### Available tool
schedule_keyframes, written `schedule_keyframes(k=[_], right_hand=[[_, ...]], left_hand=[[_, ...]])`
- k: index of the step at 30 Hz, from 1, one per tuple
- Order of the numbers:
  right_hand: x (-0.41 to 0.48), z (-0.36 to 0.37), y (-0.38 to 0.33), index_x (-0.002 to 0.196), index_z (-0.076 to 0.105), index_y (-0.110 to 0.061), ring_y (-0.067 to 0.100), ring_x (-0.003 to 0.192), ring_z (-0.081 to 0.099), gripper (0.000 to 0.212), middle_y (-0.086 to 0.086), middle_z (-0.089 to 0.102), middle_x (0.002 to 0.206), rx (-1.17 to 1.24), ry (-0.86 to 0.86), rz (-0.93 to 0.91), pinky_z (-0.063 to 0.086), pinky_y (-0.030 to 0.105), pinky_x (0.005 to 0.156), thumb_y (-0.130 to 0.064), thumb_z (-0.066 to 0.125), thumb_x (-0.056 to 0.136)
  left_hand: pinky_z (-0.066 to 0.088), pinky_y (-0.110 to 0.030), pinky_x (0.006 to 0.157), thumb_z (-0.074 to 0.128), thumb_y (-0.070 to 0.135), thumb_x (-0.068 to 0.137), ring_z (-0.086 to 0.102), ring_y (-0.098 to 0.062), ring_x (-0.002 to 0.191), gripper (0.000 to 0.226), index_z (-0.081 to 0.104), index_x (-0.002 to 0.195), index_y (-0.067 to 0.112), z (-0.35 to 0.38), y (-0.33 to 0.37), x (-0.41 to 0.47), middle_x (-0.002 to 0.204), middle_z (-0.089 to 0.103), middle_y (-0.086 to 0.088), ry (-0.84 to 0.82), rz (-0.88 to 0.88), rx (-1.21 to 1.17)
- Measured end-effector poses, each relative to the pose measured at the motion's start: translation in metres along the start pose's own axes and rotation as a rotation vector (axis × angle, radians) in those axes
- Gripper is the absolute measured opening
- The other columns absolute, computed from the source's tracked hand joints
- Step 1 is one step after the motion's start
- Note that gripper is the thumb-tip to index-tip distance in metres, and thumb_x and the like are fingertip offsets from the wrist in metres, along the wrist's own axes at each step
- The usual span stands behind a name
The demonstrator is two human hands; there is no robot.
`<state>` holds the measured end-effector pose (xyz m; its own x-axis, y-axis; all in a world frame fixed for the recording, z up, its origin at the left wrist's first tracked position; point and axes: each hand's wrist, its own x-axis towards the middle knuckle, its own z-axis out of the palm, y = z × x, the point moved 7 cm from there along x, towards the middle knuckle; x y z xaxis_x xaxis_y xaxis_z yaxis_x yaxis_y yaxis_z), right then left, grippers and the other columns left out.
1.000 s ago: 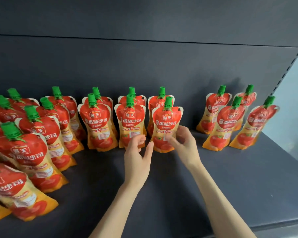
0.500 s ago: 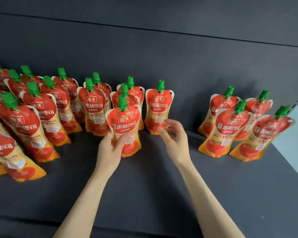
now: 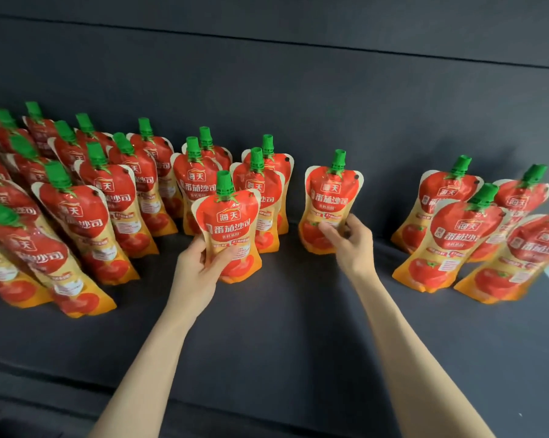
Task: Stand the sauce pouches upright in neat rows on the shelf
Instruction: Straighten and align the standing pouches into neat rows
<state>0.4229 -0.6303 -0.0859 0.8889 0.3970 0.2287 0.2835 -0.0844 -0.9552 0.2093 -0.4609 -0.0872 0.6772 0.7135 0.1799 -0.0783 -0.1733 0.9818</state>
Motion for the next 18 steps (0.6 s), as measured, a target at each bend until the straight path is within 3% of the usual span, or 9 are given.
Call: schedule_keyframes(k=[5,9,11,14,18], right_hand=[[-0.043,0.01,-0.015,0.096,0.065,-0.015,0.025,0.089,0.066,0.011,0.007,0.07,0.093,0.089,-0.079,0.01,0.054,0.037,0.081,-0.014,0.066,0.085],[-0.072,0.051,-0.029,0.099,0.064,-0.008,0.024,0.091,0.067,0.016,0.006,0.071,0.096,0.091,-0.162,0.033,0.055,0.035,0.082,-0.014,0.067,0.085],[-0.085,0.07,-0.034,0.103,0.062,-0.008,0.016,0.093,0.067,0.02,0.002,0.071,0.098,0.096,-0.133,0.045,0.056,0.028,0.081,-0.016,0.066,0.086],[-0.096,0.081,-0.037,0.106,0.06,-0.011,0.006,0.09,0.066,0.02,-0.002,0.069,0.1,0.116,-0.076,0.043,0.053,0.016,0.074,-0.017,0.064,0.087],[-0.111,0.09,-0.035,0.11,0.056,-0.009,0.005,0.091,0.065,0.03,0.0,0.068,0.103,0.043,0.008,0.021,0.051,0.017,0.077,-0.008,0.069,0.082]], left_hand=[[0.049,-0.009,0.073,0.063,0.014,0.085,0.062,0.005,0.097,0.029,0.058,0.113,0.021,-0.023,0.003,-0.002,0.097,0.069,0.024,0.034,0.061,-0.003],[0.049,-0.01,0.076,0.06,0.021,0.086,0.059,0.008,0.1,0.029,0.055,0.113,0.03,-0.037,0.005,-0.002,0.107,0.062,0.021,0.007,0.082,0.017],[0.047,-0.014,0.081,0.059,0.023,0.087,0.059,0.009,0.1,0.028,0.053,0.112,0.034,-0.044,0.002,0.001,0.107,0.061,0.022,-0.04,0.073,0.019],[0.047,-0.023,0.089,0.062,0.027,0.087,0.057,0.003,0.107,0.041,0.05,0.126,0.025,-0.046,-0.006,0.004,0.114,0.061,0.018,-0.057,0.074,0.063],[0.046,-0.024,0.089,0.072,0.025,0.079,0.056,-0.007,0.108,0.05,0.046,0.121,0.023,-0.056,-0.013,0.002,0.118,0.06,0.006,-0.005,0.085,0.09]])
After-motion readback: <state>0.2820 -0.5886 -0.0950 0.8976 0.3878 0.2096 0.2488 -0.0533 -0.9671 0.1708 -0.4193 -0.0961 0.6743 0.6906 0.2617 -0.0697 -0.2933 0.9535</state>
